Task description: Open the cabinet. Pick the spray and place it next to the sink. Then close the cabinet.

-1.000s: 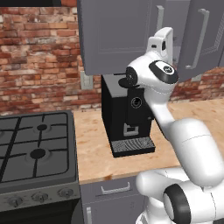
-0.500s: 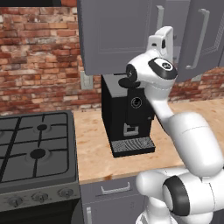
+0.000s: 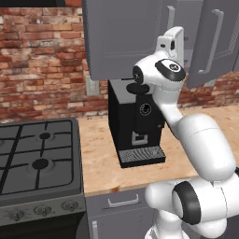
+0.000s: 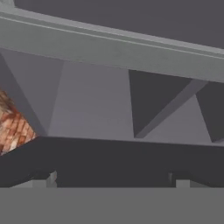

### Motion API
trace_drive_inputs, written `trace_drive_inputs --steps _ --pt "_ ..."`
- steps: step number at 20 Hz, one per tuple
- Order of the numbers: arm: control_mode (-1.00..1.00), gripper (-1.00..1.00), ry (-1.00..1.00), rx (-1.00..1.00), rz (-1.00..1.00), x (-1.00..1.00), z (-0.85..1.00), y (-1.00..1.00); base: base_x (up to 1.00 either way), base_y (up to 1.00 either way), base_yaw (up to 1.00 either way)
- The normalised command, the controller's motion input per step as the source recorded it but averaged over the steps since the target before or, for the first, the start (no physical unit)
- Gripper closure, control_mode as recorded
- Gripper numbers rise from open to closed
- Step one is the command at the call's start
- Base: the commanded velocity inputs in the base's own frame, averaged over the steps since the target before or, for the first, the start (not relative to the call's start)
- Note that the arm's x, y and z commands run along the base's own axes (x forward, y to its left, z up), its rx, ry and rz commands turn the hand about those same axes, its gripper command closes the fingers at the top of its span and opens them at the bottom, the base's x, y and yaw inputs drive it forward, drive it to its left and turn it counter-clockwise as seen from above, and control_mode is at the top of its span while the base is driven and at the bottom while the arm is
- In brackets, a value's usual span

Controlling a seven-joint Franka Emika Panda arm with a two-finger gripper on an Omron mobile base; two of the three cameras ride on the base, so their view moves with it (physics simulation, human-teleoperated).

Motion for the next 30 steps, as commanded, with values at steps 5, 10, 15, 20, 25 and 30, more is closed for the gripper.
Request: trace_drive_inputs --steps 5,10,15,20,25,30 --pt "-1.0 -1.0 -0.03 0.01 -0.07 0.26 0.0 0.0 0.0 0.0 0.0" --pt "-1.0 -1.0 -0.05 0.03 -0.14 0.19 0.0 -0.02 0.0 0.0 0.0" --pt "-1.0 -1.0 -0.03 0.04 -0.16 0.05 0.0 -0.09 0.0 0.0 0.0" --pt "-1.0 -1.0 -0.04 0.05 -0.12 0.0 0.0 -0.31 0.0 0.0 0.0" --pt "-1.0 -1.0 -0.09 0.05 -0.05 -0.02 0.0 -0.36 0.0 0.0 0.0" --pt "-1.0 -1.0 -0.09 0.04 -0.02 -0.28 0.0 -0.41 0.0 0.0 0.0"
